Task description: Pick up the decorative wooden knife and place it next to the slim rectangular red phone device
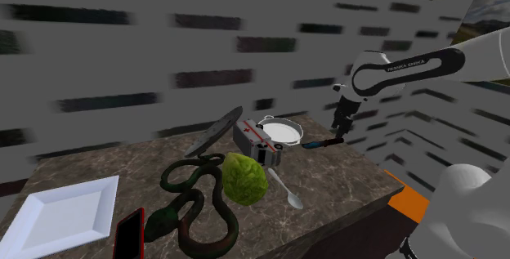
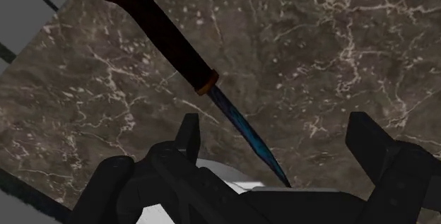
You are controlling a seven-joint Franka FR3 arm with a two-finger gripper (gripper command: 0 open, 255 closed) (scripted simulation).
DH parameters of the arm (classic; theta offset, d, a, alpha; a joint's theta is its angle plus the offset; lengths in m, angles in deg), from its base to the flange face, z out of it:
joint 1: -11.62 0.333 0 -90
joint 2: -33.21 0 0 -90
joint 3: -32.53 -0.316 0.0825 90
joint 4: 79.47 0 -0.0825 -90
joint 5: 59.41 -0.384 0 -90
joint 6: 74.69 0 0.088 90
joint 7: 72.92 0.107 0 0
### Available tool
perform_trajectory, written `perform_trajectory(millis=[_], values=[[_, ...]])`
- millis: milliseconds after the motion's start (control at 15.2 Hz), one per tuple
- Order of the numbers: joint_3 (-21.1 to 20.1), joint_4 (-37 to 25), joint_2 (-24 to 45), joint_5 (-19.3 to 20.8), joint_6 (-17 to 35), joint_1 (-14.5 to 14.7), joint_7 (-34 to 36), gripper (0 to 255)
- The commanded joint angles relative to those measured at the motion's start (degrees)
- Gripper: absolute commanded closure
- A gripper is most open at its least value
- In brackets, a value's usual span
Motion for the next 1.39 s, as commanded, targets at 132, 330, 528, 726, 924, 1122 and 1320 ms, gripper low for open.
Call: perform_trajectory(millis=[132,330,528,726,924,1122,1320], values=[[7.44,-3.77,10.45,-5.59,5.09,5.34,-15.76,0],[10.22,-5.69,16.77,-11.05,7.56,7.70,-24.13,0],[10.52,-4.88,19.00,-13.43,9.86,8.15,-25.85,0],[10.72,-4.21,21.43,-16.24,12.06,8.60,-27.87,0],[10.70,-4.10,21.92,-16.83,12.47,8.65,-28.30,0],[10.70,-4.10,21.92,-16.84,12.47,8.65,-28.30,0],[10.70,-4.11,21.91,-16.83,12.46,8.65,-28.29,255]])
